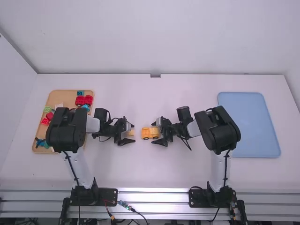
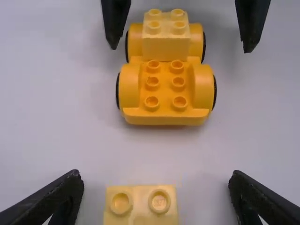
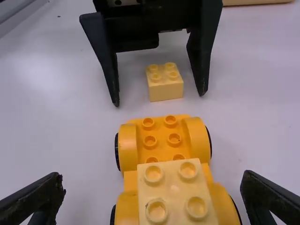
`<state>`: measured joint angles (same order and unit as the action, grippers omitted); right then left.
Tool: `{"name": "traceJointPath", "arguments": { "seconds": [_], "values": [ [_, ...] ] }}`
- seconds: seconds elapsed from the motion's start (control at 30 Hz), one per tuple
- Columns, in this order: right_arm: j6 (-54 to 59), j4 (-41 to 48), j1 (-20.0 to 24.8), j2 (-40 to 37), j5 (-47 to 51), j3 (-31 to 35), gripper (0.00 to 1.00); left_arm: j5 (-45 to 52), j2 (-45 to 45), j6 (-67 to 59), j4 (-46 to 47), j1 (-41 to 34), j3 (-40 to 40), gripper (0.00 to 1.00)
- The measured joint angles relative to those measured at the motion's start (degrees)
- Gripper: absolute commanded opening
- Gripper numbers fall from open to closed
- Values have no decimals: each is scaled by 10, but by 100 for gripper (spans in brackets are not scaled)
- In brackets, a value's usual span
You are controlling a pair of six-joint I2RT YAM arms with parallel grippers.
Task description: Assemble lego blocks to make yellow taxi
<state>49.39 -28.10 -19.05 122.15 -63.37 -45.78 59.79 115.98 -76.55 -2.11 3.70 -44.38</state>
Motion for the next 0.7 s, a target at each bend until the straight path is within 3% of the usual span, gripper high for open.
{"name": "traceJointPath", "arguments": {
  "seconds": [0.33,0.5,0.7],
  "values": [
    [0,0,0,0,-2,0,99,23,0,-35,25,32,-11,69],
    [0,0,0,0,-2,0,99,33,0,-43,25,30,-11,54],
    [0,0,0,0,-2,0,99,33,0,-45,26,30,-11,52]
  ]
}}
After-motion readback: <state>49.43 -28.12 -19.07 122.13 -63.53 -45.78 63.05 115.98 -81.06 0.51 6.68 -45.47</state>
